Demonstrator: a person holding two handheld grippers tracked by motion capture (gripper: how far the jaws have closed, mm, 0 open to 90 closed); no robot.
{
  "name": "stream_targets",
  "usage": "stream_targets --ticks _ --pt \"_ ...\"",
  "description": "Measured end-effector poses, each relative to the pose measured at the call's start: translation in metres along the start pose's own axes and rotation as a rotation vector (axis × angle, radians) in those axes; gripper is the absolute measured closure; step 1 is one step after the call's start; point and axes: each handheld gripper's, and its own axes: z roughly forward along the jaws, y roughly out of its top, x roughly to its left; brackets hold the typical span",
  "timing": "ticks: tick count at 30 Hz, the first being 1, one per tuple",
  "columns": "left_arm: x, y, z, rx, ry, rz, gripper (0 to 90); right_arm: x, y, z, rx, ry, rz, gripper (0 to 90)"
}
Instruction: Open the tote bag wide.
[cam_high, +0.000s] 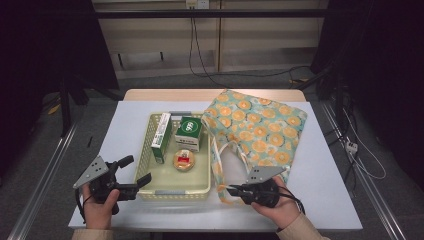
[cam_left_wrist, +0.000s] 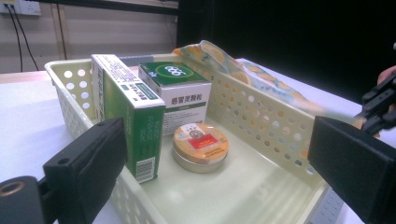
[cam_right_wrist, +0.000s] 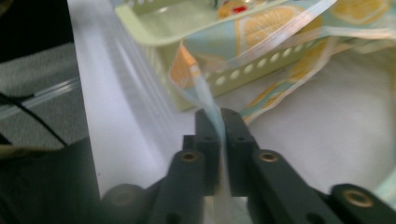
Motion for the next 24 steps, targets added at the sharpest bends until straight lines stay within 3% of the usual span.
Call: stream_targets --ticks 1,9,12,14,15,18,21,24 --pt "0.000 0.000 0.000 -0.001 0.000 -0.001 4.8 -0.005 0.002 -0.006 -0.025 -0.002 0.025 89.8" --pt "0.000 0.000 -0.001 0.001 0.006 -0.001 4.8 -0.036 0.012 -0.029 -0.094 -0.077 0.081 90.0" --pt "0.000 0.000 -0.001 -0.002 0.005 -0.001 4.8 -0.062 0.015 -0.030 -0.076 -0.136 0.112 90.0" --pt "0.000 0.000 -0.002 -0.005 0.006 -0.001 4.8 -0.081 0.015 -0.031 -0.075 -0.156 0.159 90.0" --pt "0.001 0.001 -0.002 -0.003 0.008 0.004 4.8 -0.098 0.014 -0.034 -0.075 -0.190 0.189 90.0" --pt "0.002 0.000 -0.003 -0.007 0.010 0.000 4.8 -0.112 0.013 -0.034 -0.054 -0.220 0.196 90.0" --pt "0.003 0.000 -0.003 -0.008 0.008 -0.012 4.8 -0.133 0.009 -0.033 -0.056 -0.238 0.243 90.0" --pt "0.001 0.001 -0.003 -0.022 -0.001 -0.021 4.8 -0.142 0.006 -0.032 -0.050 -0.266 0.254 90.0"
